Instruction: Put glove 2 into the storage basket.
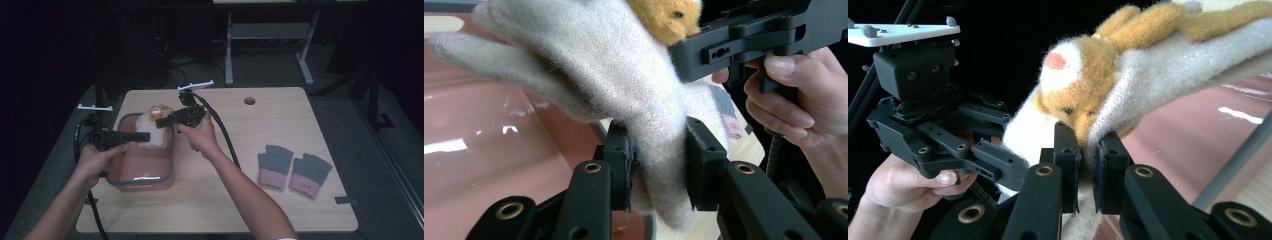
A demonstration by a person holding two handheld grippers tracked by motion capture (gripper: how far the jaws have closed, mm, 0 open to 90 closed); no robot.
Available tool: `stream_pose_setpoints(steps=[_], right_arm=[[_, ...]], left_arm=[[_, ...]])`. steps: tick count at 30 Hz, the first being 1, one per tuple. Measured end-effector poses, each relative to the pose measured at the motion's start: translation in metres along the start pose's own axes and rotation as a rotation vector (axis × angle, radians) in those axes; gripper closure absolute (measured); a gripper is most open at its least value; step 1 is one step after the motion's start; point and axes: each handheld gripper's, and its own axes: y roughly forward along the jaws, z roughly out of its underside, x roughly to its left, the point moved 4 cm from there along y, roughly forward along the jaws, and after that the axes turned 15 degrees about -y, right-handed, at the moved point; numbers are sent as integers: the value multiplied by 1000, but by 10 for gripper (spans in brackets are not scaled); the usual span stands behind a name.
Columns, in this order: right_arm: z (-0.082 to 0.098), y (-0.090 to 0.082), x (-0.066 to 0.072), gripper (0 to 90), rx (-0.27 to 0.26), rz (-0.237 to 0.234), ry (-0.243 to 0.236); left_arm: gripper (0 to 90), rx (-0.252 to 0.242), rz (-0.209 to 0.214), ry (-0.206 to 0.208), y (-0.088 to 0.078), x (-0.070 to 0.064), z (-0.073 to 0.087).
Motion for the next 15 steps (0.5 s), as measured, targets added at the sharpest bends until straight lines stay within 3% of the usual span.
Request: stream_pose_setpoints(steps=[15], right_arm=[[3,28,-8,824,34,-9,18]], left_arm=[[675,19,-49,-21,-4,22,2]])
